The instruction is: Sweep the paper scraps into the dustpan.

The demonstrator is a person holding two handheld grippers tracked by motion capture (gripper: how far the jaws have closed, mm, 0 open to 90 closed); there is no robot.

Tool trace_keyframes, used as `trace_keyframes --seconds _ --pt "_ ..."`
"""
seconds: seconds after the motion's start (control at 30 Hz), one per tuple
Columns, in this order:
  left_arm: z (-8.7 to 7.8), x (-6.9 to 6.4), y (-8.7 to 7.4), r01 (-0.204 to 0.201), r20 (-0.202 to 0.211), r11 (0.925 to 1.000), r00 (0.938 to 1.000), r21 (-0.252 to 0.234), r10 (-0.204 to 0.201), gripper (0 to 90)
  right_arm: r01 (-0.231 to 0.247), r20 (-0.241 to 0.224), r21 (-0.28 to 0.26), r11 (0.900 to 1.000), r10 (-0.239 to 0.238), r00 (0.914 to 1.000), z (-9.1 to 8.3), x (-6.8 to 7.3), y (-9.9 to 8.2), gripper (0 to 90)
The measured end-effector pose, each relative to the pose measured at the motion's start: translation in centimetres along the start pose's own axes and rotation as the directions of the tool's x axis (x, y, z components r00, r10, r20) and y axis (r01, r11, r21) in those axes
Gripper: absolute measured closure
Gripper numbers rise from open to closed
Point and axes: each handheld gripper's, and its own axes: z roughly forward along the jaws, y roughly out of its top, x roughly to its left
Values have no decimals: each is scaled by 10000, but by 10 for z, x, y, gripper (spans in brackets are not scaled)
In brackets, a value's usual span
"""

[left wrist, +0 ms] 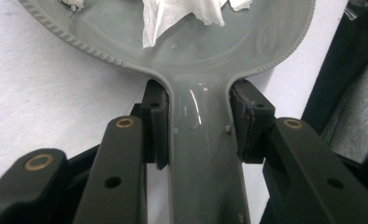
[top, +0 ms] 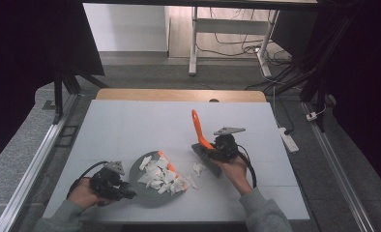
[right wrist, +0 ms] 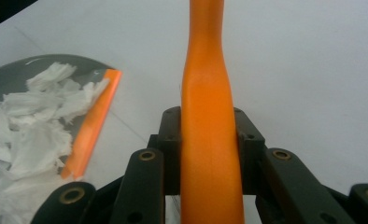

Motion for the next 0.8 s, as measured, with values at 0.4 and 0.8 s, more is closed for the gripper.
trace_keyframes --seconds 0.4,0.8 --pt "9 -8 6 -43 73 10000 10000 -54 43 616 541 -499 321 9980 -525 9974 23 53 2 710" --pt "14 -11 10 -50 81 9999 10000 -127 51 616 516 -1907 -381 9979 -579 9799 25 94 11 709"
